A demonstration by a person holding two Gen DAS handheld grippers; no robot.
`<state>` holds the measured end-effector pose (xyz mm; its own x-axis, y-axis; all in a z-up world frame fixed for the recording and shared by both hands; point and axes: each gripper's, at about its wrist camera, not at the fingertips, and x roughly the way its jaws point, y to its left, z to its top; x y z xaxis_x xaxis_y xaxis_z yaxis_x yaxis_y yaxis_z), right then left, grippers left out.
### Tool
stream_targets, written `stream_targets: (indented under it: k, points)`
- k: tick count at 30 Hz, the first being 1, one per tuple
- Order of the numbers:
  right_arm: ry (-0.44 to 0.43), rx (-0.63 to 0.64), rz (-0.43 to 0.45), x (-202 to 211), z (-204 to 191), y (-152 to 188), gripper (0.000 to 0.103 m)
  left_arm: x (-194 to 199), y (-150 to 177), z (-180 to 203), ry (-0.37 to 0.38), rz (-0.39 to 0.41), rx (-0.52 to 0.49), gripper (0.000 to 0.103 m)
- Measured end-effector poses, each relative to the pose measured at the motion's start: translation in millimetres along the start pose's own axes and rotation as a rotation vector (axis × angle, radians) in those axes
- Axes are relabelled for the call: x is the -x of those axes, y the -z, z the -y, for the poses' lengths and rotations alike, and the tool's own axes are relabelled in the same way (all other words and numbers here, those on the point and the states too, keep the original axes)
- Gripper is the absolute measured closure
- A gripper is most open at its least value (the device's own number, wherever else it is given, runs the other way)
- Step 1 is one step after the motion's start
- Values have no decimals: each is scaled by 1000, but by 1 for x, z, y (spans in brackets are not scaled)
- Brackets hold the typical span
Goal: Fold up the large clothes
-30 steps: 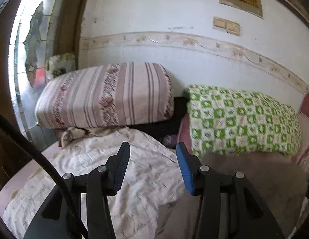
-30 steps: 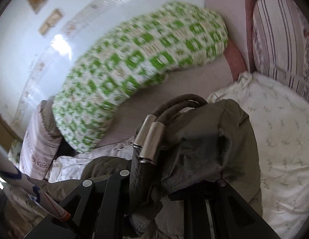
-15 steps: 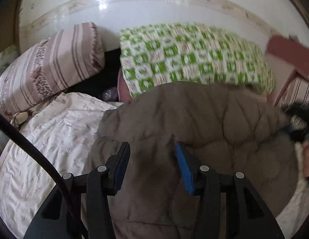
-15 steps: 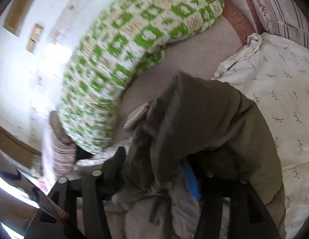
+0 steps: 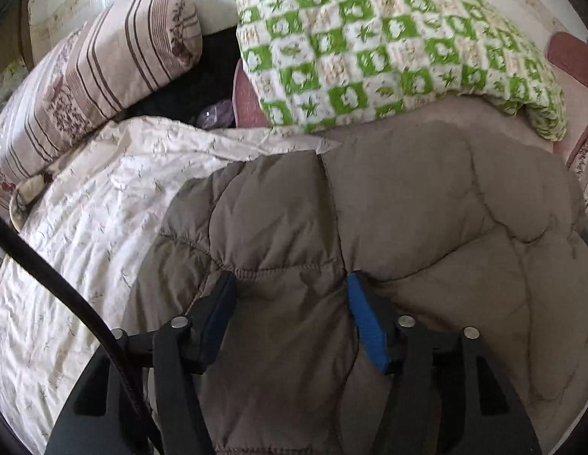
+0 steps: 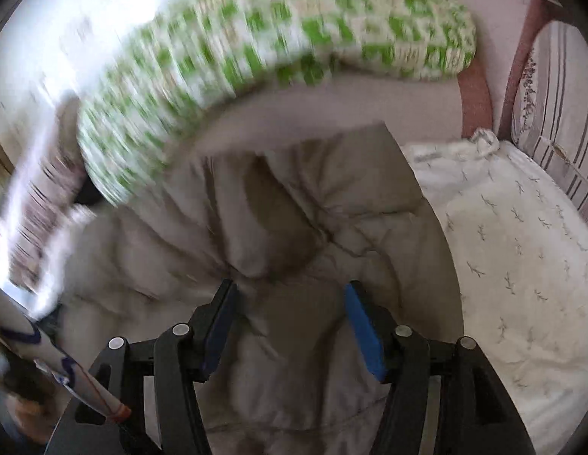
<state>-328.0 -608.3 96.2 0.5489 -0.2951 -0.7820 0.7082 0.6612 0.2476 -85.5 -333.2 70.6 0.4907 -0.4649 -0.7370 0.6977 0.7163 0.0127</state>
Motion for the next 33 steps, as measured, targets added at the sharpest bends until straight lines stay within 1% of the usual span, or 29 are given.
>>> stream_targets:
  k: [1,3,5,6,7,8,9,10,11,13,14,16,18,19,21,24,26,27,28,29,30,32,33]
  points:
    - [2,2,-43,-13,2,2,41,-4,0,-1,-9,-13,7,36]
    - [13,-9,-84,-29,7,5,40,-10,-3,-2,-18,-43,19,33]
    - [23,-25,-89,-30,8,6,40,-12,-4,-2,-37,-77,20,31]
    - [37,-34,-79,-24,7,7,40,-9,-4,-1,-48,-87,15,32]
    - [51,-51,-68,-13,6,9,40,1,-2,-1,-54,-84,15,35]
    - [50,-63,-59,-3,3,12,40,19,2,-3,-26,-53,21,35]
    - [33,-74,-31,15,1,17,39,34,6,-5,6,-23,23,35]
    - [13,-75,0,31,-2,22,39,57,14,-8,21,26,26,35]
    - [-12,-71,42,54,-6,32,39,70,19,-13,14,56,29,35]
    - [-37,-63,75,82,-12,52,38,102,39,-25,-1,115,37,35]
    - [-46,-72,92,94,-14,65,38,110,46,-30,-11,122,41,35]
    - [-76,-100,112,109,-15,91,38,126,62,-40,-20,146,58,35]
    - [-77,-110,136,112,-20,106,38,134,74,-45,-39,173,61,35]
    - [-66,-99,153,112,-24,115,38,135,79,-47,-53,190,59,35]
    - [-36,-71,158,105,-32,119,39,127,82,-51,-55,195,60,35]
    - [1,-24,154,81,-42,114,39,95,84,-61,-78,128,71,35]
    - [28,-23,106,58,-37,113,39,72,88,-70,-97,75,91,34]
    - [28,-34,98,51,-33,114,41,60,89,-74,-100,45,103,31]
    - [44,-38,80,42,-28,113,41,49,89,-80,-83,8,128,30]
    - [55,-37,70,38,-26,112,42,43,89,-83,-66,-10,149,30]
    - [58,-45,62,34,-22,111,42,41,89,-85,-59,-19,166,29]
    - [49,-72,47,30,-15,110,42,46,88,-78,-94,-2,141,31]
    - [55,-76,50,32,-16,110,42,52,86,-73,-112,15,123,39]
